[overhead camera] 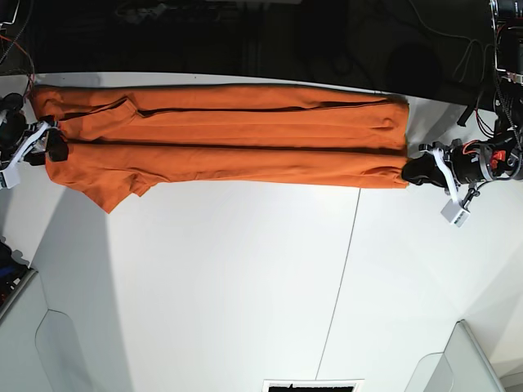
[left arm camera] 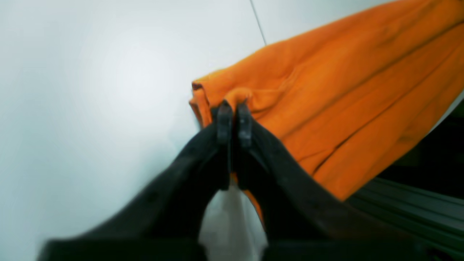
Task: Layout the t-shirt on the table in an organized manner, then fold the t-shirt properly
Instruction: 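Fold the grasped side edge over onto the first fold, then regrasp the collar end with the right gripper and straighten the strip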
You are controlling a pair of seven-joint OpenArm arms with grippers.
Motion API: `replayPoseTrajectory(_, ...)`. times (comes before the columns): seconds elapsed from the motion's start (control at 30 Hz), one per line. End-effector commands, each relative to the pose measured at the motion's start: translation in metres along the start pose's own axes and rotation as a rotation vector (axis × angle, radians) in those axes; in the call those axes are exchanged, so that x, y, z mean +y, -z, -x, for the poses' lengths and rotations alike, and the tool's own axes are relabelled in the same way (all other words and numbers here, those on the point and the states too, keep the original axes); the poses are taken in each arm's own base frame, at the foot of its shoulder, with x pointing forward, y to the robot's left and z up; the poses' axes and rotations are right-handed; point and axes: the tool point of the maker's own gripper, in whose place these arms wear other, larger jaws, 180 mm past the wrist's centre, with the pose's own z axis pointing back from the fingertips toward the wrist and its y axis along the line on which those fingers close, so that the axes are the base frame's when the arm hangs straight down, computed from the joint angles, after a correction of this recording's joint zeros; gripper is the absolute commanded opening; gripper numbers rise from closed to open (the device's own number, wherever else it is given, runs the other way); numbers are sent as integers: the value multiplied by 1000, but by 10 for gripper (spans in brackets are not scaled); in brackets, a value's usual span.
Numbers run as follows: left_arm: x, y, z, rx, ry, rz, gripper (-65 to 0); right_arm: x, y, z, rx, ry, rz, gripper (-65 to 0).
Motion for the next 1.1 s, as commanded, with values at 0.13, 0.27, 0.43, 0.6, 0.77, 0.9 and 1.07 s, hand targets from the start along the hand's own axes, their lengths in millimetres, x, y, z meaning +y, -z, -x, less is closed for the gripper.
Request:
replayPoseTrajectory(0.13, 2, -10, -18, -49, 26, -2, -537, -20, -20, -55, -184, 29, 40, -309)
replayPoseTrajectory(0.27, 2, -10, -18, -49, 26, -2, -537, -19, -21, -82, -241, 16, 39, -309)
replayPoseTrajectory(0.43, 2, -10, -19, -51, 27, -3, -537, -6, 9, -96, -238, -7, 22, -309)
replayPoseTrajectory(0.6, 2, -10, -18, -48, 26, -2, -537, 12, 64, -88, -127, -44, -6, -309)
replayPoseTrajectory(0.77, 2, -10, -19, -50, 26, -2, -537, 39, 93, -62, 27, -109, -73, -310)
replayPoseTrajectory(0.9, 2, -10, -19, -49, 26, -2, -537, 54, 95, -57, 61, -116, -116, -400)
replayPoseTrajectory(1.07, 2, -10, -19, -50, 26, -2, -537, 64, 90, -64, 51, -161, -145, -650)
